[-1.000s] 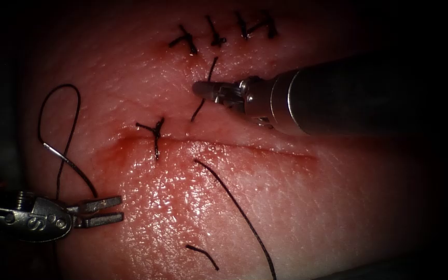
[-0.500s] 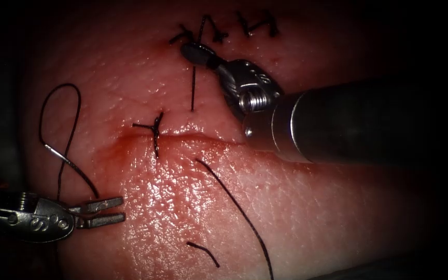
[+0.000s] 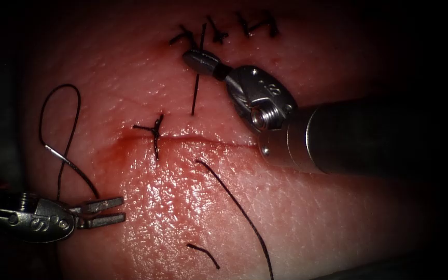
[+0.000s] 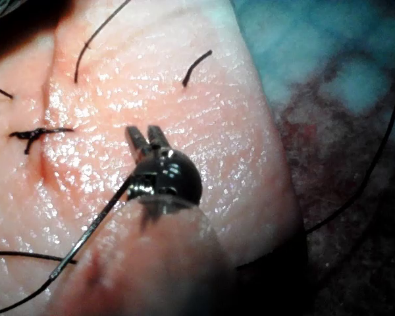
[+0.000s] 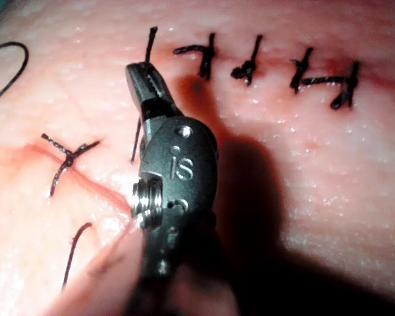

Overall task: Wound Closure
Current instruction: Set needle down

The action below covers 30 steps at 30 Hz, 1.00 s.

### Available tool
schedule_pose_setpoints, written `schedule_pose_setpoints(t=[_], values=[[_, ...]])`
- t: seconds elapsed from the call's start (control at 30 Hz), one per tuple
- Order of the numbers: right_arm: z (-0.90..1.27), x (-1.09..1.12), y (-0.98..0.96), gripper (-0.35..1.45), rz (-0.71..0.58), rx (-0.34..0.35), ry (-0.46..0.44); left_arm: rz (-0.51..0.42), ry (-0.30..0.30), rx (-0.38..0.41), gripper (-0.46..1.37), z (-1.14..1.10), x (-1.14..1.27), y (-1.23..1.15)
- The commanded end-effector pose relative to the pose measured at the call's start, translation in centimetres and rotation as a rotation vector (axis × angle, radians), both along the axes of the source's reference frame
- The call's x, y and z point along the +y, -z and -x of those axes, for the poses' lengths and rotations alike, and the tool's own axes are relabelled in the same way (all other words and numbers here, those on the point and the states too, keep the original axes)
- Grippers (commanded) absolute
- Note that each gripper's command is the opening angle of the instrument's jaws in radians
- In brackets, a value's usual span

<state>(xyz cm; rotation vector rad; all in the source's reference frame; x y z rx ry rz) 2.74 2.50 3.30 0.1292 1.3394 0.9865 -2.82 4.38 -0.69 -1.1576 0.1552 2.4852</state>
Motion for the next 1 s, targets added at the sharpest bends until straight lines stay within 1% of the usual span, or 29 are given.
schedule_pose_setpoints(t=[0.03,0.1,0.2,0.3,0.43,0.5,0.63,0.8,0.97,1.0], values=[[0.01,0.04,0.02,-0.35,0.007,0.006,-0.005,-0.004,-0.005,-0.001,-0.35,0.01,0.0,0.0],[0.0,0.06,0.05,-0.35,0.006,0.018,0.007,-0.005,-0.005,-0.001,-0.35,0.01,0.01,0.0],[0.01,0.05,0.07,-0.35,0.03,0.037,0.064,-0.005,-0.003,0.001,-0.35,0.01,0.02,-0.01],[0.01,0.0,0.1,-0.35,0.069,0.043,0.106,-0.009,-0.006,0.002,-0.35,0.01,0.04,-0.01],[0.0,-0.11,0.13,-0.35,0.146,0.092,0.156,-0.01,-0.006,0.001,-0.35,0.01,0.06,-0.01],[0.0,-0.18,0.14,-0.35,0.197,0.112,0.206,-0.01,-0.006,0.001,-0.35,0.01,0.06,-0.01],[-0.01,-0.26,0.16,-0.35,0.246,0.141,0.275,-0.01,-0.007,0.001,-0.35,0.01,0.06,-0.02],[-0.01,-0.27,0.2,-0.35,0.246,0.147,0.283,-0.014,-0.004,-0.002,-0.35,0.01,0.09,-0.03],[-0.02,-0.25,0.21,-0.35,0.248,0.125,0.253,-0.016,-0.007,-0.006,-0.35,0.0,0.12,-0.04],[-0.02,-0.24,0.21,-0.35,0.219,0.127,0.238,-0.017,-0.008,-0.006,-0.35,0.0,0.12,-0.04]])
